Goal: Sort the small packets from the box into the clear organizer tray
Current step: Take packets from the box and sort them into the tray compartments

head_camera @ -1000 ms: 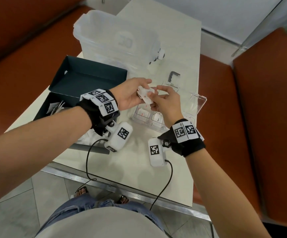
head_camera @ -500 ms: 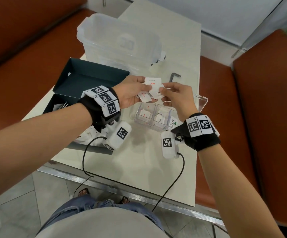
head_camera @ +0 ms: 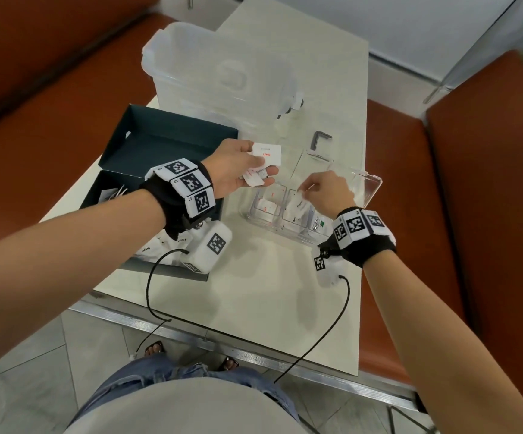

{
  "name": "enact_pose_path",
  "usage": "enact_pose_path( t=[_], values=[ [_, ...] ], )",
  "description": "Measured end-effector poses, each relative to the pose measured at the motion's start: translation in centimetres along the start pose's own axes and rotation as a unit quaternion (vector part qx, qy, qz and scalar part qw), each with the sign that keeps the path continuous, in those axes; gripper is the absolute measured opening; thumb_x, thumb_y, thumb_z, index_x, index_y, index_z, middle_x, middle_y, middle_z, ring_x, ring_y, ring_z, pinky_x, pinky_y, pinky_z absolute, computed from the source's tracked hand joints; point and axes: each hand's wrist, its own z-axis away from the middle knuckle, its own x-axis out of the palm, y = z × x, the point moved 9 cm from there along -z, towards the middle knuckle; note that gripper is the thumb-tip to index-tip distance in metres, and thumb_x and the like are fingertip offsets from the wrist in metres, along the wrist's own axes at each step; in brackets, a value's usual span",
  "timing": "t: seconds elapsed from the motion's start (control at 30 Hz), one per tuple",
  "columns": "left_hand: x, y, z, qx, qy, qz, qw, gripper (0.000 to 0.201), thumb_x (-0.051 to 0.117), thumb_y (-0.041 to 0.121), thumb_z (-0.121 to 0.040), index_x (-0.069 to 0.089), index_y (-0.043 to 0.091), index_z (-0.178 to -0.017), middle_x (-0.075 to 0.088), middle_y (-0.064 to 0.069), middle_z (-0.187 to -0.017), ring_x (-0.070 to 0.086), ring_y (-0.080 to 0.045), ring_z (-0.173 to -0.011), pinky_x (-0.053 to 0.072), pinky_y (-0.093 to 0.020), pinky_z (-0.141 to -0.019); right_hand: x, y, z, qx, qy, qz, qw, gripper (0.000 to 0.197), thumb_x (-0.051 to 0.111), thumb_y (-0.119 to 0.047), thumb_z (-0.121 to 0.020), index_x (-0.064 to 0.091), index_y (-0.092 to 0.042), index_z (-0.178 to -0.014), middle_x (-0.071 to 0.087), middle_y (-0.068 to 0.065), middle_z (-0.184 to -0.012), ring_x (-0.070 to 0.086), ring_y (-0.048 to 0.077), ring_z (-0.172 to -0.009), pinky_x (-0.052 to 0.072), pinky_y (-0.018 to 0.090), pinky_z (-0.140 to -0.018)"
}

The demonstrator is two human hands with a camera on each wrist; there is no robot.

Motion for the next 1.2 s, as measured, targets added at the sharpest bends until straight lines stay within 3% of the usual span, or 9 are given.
enact_pose_path(
  t=[0.13,0.33,0.53,0.7,0.77,0.87,0.97,1.1,1.2],
  values=[
    [0.3,-0.1,0.1,-0.004,-0.004,0.005,1.0,0.02,0.051,-0.007,-0.096,0.056,0.001,-0.113,0.064,-0.02,-0.111,0.073,-0.021,-0.089,0.06,-0.032,-0.065,1.8,0.3,-0.1,0.006,-0.007,0.099,0.995,0.021,0.051,-0.011,-0.091,0.067,-0.025,-0.096,0.066,-0.001,-0.105,0.055,0.022,-0.105,0.025,0.046,-0.104],
    [0.5,-0.1,0.3,-0.015,-0.001,0.025,1.0,0.025,0.05,-0.008,-0.096,0.054,-0.001,-0.12,0.063,-0.022,-0.116,0.071,-0.024,-0.093,0.062,-0.035,-0.068,3.1,0.2,-0.2,-0.014,0.016,0.143,0.989,0.018,0.057,-0.01,-0.089,0.069,-0.023,-0.088,0.066,-0.004,-0.09,0.056,0.023,-0.099,0.023,0.04,-0.086],
    [0.6,-0.2,0.4,-0.021,-0.007,0.033,0.999,0.028,0.05,-0.008,-0.096,0.053,-0.004,-0.123,0.062,-0.023,-0.117,0.071,-0.023,-0.088,0.061,-0.033,-0.065,3.2,0.4,-0.2,-0.039,0.056,0.148,0.987,0.011,0.067,-0.01,-0.082,0.064,-0.021,-0.084,0.064,-0.003,-0.093,0.055,0.024,-0.096,0.019,0.039,-0.079],
    [0.9,-0.3,0.3,-0.021,-0.014,0.023,0.999,0.028,0.051,-0.007,-0.095,0.053,-0.003,-0.122,0.064,-0.023,-0.115,0.072,-0.022,-0.088,0.061,-0.031,-0.065,4.8,0.3,0.2,-0.038,0.0,0.218,0.975,0.014,0.063,-0.011,-0.082,0.071,-0.023,-0.084,0.069,-0.004,-0.088,0.055,0.023,-0.096,0.023,0.045,-0.092],
    [0.9,-0.2,0.3,-0.016,-0.018,0.02,1.0,0.027,0.053,-0.008,-0.094,0.054,-0.002,-0.121,0.064,-0.022,-0.114,0.072,-0.022,-0.087,0.06,-0.028,-0.063,3.9,0.0,0.5,-0.043,0.011,0.221,0.974,0.014,0.061,-0.014,-0.086,0.072,-0.022,-0.086,0.068,-0.004,-0.089,0.054,0.022,-0.095,0.024,0.046,-0.095],
    [0.8,0.1,0.3,-0.012,-0.019,0.017,1.0,0.022,0.056,-0.009,-0.092,0.057,0.0,-0.112,0.065,-0.023,-0.109,0.073,-0.023,-0.082,0.058,-0.025,-0.06,-0.2,-0.8,1.2,-0.054,0.104,0.073,0.99,0.014,0.058,-0.024,-0.093,0.07,-0.02,-0.092,0.064,-0.006,-0.082,0.053,0.017,-0.081,0.035,0.041,-0.093],
    [1.1,0.0,0.5,-0.01,-0.028,-0.006,1.0,0.022,0.061,-0.009,-0.088,0.058,0.001,-0.108,0.066,-0.022,-0.103,0.074,-0.022,-0.076,0.056,-0.023,-0.055,-4.1,-2.4,2.7,-0.086,0.17,-0.141,0.972,0.018,0.056,-0.029,-0.095,0.07,-0.019,-0.099,0.068,-0.003,-0.084,0.058,0.009,-0.071,0.045,0.026,-0.073],
    [2.1,-0.1,0.9,-0.005,-0.061,-0.044,0.997,0.027,0.064,-0.007,-0.087,0.059,-0.002,-0.113,0.07,-0.021,-0.097,0.074,-0.021,-0.076,0.055,-0.022,-0.052,-4.8,-4.4,3.1,-0.104,0.115,-0.193,0.969,0.025,0.065,-0.036,-0.089,0.069,-0.022,-0.109,0.068,-0.005,-0.088,0.064,0.007,-0.079,0.05,0.018,-0.073],
    [2.6,-0.4,1.1,-0.034,-0.073,-0.03,0.996,0.018,0.057,0.002,-0.095,0.059,-0.003,-0.113,0.071,-0.022,-0.098,0.074,-0.024,-0.079,0.058,-0.025,-0.055,-3.9,-4.4,2.9,-0.1,0.076,-0.178,0.976,0.02,0.074,-0.023,-0.082,0.072,-0.016,-0.101,0.068,-0.001,-0.084,0.063,0.011,-0.077,0.052,0.024,-0.078]
  ],
)
